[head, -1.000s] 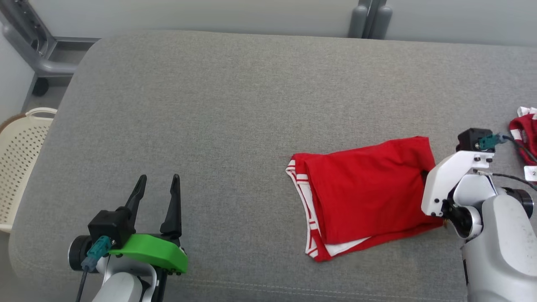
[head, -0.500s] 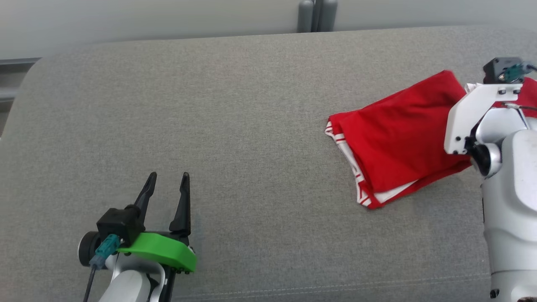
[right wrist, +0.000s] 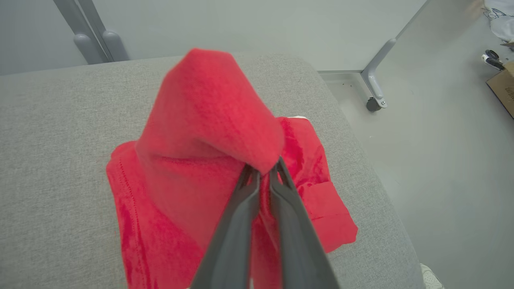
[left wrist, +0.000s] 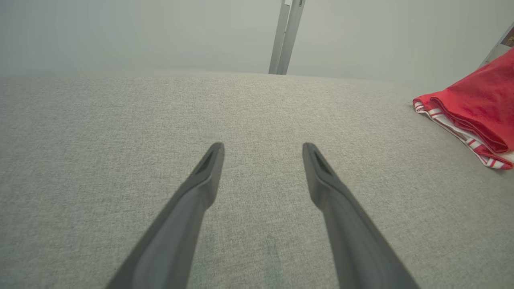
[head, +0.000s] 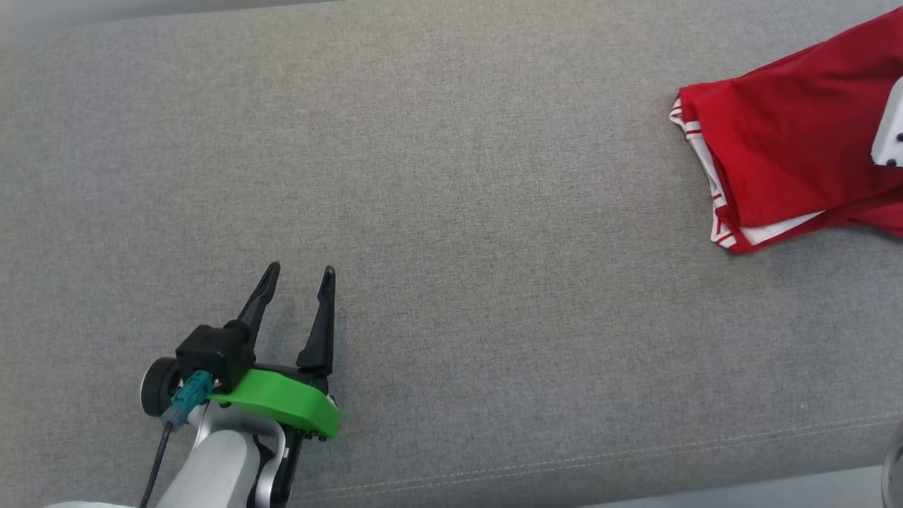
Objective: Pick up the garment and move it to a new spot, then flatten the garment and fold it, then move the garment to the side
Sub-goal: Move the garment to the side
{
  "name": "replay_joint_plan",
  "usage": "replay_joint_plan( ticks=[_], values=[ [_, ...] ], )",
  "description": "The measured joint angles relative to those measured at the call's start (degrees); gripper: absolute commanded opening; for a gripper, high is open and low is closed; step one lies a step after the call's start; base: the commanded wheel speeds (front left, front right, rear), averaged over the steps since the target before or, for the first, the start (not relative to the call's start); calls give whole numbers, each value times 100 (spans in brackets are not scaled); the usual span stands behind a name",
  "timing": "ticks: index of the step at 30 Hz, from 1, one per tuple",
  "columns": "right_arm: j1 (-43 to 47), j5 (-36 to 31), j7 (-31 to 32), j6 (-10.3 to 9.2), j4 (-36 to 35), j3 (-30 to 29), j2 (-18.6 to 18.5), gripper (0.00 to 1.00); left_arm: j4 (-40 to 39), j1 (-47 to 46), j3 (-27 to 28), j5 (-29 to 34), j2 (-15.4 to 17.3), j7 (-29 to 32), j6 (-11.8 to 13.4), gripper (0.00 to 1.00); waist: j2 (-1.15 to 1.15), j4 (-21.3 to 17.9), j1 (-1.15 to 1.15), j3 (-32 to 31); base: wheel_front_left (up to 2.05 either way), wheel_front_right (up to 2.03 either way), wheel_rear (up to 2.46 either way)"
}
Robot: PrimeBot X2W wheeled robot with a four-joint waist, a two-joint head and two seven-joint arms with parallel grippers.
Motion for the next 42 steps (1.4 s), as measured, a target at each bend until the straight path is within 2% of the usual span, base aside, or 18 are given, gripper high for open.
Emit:
replay_joint_plan(
  ticks=[6,12,21,25,28,29,30,31,37,42],
  values=[
    [-61,-53,29,0,-34,-224,-299,0,27,-57,1,21,21,0,-34,100,0,26,0,162,0,0,0],
    [-322,-286,2,1,-3,-610,-278,0,-15,-110,-10,59,114,36,-19,100,0,14,0,339,0,0,0],
    [-593,-1056,-363,1,350,-790,-595,0,-229,-386,-136,191,188,204,-18,100,0,83,0,738,0,0,0],
    [-610,-1418,-601,3,479,-1056,-859,0,-313,-517,-201,246,183,237,-23,100,0,158,0,937,0,0,0],
    [-609,-1623,-768,3,579,-1276,-896,0,-353,-574,-231,260,186,261,-24,100,0,232,0,1062,0,0,0],
    [-606,-1671,-870,3,637,-1294,-904,10,-365,-588,-237,276,190,263,-24,100,0,256,0,1100,0,0,0],
    [-606,-1725,-990,3,682,-1293,-922,61,-371,-605,-238,289,189,263,-23,100,0,280,0,1134,0,0,0],
    [-606,-1784,-1092,3,695,-1318,-931,100,-379,-617,-240,289,192,272,-22,100,0,304,0,1166,0,0,0],
    [-614,-2108,-1903,3,850,-1279,-951,100,-399,-638,-242,289,225,270,10,100,0,394,0,1255,0,0,0],
    [-692,-2086,-2540,4,983,-877,-745,100,-439,-658,-245,353,244,179,13,100,0,388,0,1157,0,0,0]
  ],
)
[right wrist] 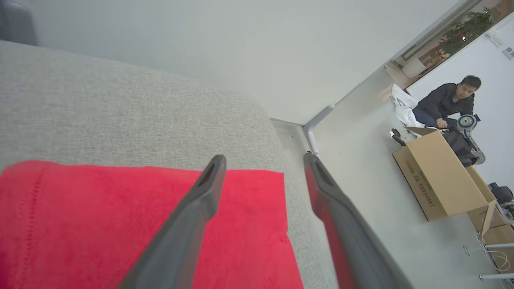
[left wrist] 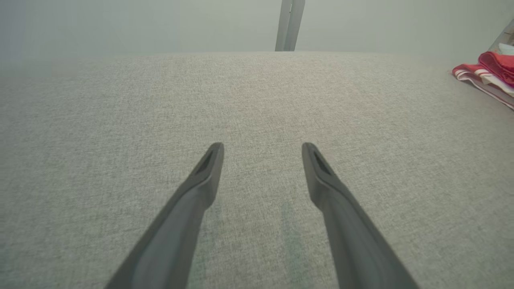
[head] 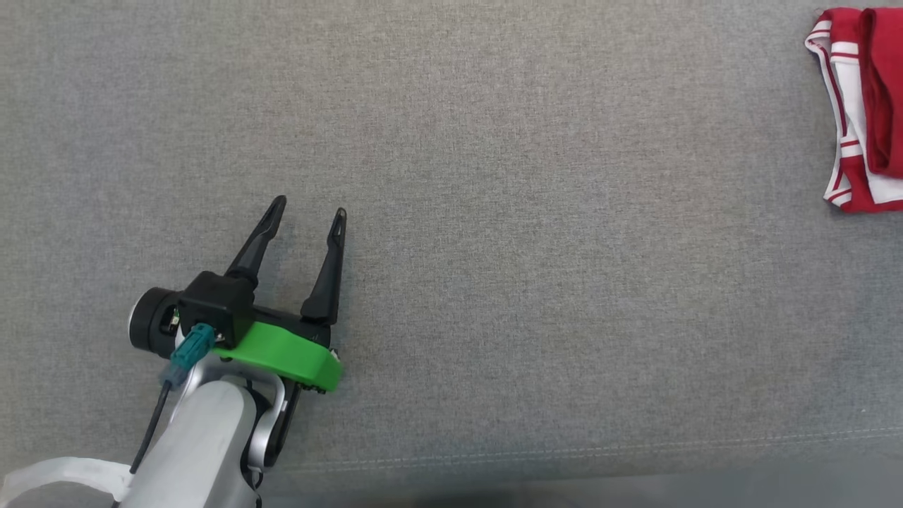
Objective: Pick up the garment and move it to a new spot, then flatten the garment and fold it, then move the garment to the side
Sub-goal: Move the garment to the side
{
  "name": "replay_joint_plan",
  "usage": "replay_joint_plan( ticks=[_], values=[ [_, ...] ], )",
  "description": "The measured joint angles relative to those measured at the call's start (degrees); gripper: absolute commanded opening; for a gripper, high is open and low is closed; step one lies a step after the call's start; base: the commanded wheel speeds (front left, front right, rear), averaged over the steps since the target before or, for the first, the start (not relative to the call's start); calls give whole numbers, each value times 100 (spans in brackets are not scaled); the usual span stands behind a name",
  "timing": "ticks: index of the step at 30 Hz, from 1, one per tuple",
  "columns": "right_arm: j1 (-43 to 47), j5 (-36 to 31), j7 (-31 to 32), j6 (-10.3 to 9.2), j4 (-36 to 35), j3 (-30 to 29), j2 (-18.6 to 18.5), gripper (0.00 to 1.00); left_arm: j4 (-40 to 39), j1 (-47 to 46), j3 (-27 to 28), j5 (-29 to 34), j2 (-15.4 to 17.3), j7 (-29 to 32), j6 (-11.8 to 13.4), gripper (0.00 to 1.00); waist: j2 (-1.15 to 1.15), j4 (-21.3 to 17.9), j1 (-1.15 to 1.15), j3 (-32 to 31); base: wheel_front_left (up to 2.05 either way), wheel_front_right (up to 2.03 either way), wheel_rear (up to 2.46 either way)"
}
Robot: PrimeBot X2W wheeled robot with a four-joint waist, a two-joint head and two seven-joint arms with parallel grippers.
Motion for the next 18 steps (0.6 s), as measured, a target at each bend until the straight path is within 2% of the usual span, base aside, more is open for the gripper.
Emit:
replay_joint_plan(
  ticks=[6,9,10,14,15,18],
  values=[
    [-38,553,-987,0,267,492,212,100,-120,5,379,100,30,-156,338,100,0,-10,0,-206,0,0,0],
    [-3,1110,-1377,-1,393,578,421,100,-176,81,656,118,-11,-163,547,100,0,-10,-1,-357,0,0,0],
    [-6,1529,-1473,-1,491,566,558,100,-168,135,747,132,-43,-165,620,100,0,-9,-1,-419,0,0,0],
    [99,2380,-1853,-1,643,867,644,100,-177,323,1072,8,-186,-179,715,100,0,3,-1,-690,0,0,0],
    [99,2380,-1853,-1,643,867,644,100,-177,323,1072,8,-186,-179,715,100,0,3,-1,-690,0,0,0],
    [476,2996,-2058,-4,637,1383,839,100,-65,565,1260,-93,-280,-181,764,100,0,20,-1,-1016,0,0,0]
  ],
)
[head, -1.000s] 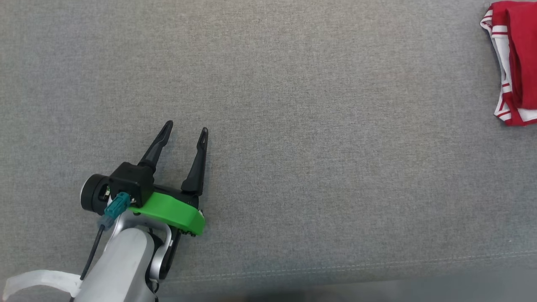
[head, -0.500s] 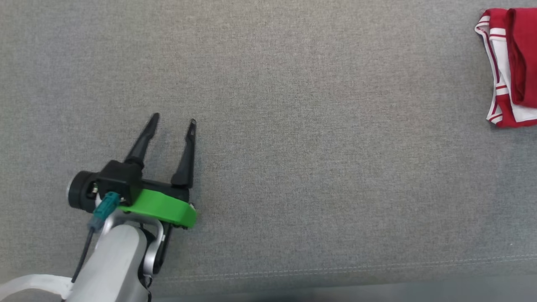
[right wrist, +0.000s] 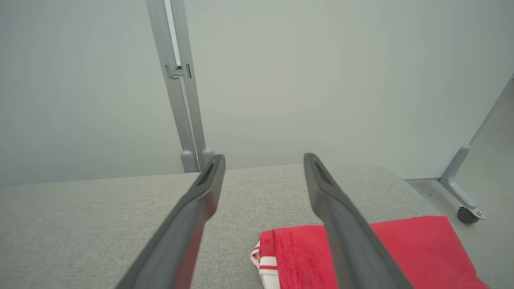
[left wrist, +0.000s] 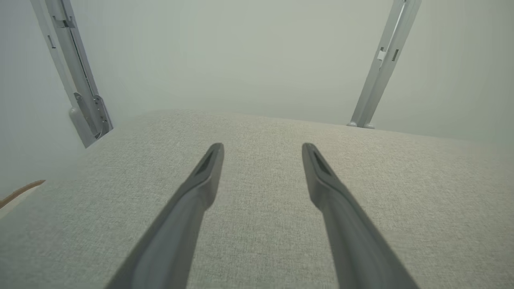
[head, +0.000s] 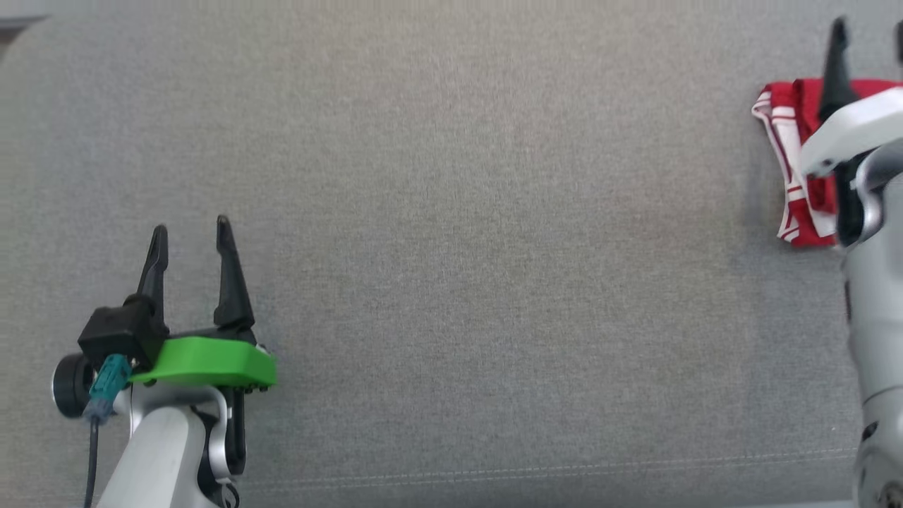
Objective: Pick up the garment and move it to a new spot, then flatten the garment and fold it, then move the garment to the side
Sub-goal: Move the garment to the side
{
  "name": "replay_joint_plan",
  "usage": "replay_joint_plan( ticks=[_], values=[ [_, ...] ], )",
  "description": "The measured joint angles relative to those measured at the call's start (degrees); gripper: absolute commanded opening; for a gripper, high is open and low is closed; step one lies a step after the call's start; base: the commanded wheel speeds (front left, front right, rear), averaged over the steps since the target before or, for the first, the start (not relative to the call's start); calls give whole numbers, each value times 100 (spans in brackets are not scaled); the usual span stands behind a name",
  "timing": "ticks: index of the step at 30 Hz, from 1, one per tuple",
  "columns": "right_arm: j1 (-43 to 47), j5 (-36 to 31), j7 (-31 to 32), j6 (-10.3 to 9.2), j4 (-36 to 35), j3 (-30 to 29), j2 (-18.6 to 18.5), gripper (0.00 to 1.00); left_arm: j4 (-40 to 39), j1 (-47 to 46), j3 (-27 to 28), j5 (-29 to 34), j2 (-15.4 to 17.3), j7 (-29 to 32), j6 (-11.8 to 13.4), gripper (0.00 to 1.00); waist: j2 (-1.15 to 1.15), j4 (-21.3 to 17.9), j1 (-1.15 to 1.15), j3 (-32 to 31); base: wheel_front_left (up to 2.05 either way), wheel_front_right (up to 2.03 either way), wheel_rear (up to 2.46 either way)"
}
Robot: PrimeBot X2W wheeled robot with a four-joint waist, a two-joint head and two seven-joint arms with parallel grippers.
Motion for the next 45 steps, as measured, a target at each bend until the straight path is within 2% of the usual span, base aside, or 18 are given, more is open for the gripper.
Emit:
replay_joint_plan(
  ticks=[8,13,20,26,32,45],
  values=[
    [1153,951,-57,1,-497,905,410,100,312,533,204,-376,-93,215,146,100,0,36,0,-783,0,0,0],
    [1855,1113,23,0,-959,1117,525,100,292,846,344,-513,-12,437,301,100,0,62,0,-1261,0,0,0],
    [2682,1290,339,0,-1753,1365,821,100,114,1246,392,-579,188,582,332,100,0,81,0,-1715,0,0,0],
    [3404,1334,570,0,-2429,1333,970,100,16,1461,292,-520,323,605,263,100,0,106,0,-1905,0,0,0],
    [4052,1419,667,0,-3012,1199,1034,100,32,1573,26,-331,491,528,34,100,0,143,0,-2007,0,0,0],
    [4894,1788,700,-1,-3429,1156,1044,100,174,1763,-52,-311,485,363,-4,100,0,179,0,-2094,0,0,0]
  ],
)
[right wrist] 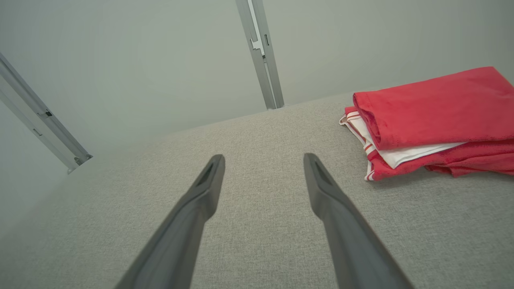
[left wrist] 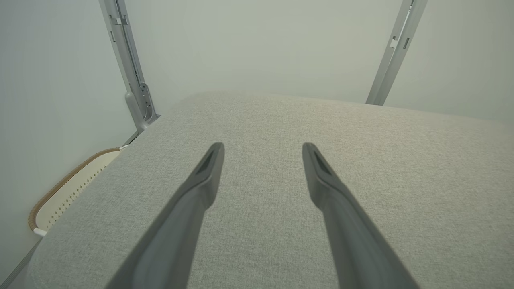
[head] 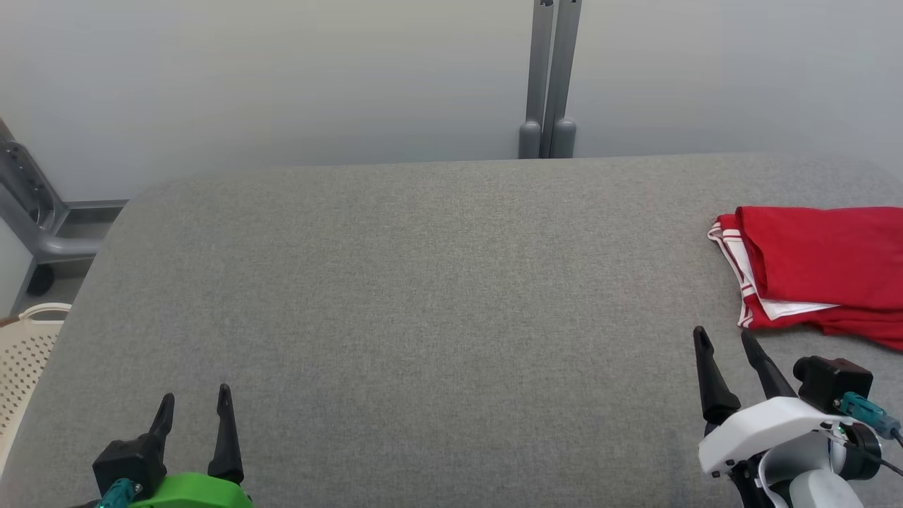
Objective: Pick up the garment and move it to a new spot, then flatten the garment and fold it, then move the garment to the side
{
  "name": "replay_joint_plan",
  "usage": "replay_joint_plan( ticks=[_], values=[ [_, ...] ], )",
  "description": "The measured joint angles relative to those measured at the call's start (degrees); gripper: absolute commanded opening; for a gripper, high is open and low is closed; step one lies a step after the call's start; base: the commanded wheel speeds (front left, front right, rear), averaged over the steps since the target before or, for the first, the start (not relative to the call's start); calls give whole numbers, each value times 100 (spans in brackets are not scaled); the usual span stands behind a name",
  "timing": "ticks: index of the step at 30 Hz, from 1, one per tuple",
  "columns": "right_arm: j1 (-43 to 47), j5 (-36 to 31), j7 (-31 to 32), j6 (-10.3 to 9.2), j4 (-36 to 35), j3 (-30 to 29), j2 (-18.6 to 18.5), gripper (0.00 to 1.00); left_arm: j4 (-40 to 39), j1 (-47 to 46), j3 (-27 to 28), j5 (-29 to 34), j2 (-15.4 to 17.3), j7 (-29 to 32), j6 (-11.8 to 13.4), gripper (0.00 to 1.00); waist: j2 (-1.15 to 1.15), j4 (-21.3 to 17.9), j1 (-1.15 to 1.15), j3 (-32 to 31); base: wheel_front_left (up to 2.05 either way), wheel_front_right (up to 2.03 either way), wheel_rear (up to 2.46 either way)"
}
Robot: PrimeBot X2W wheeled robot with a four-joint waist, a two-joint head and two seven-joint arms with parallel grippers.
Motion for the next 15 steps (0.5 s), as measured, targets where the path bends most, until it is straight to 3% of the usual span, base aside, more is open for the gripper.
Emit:
replay_joint_plan(
  ticks=[15],
  values=[
    [91,-1,26,0,129,210,0,100,142,118,90,-259,-44,-57,-15,100,0,22,0,-12,0,0,0]
  ],
)
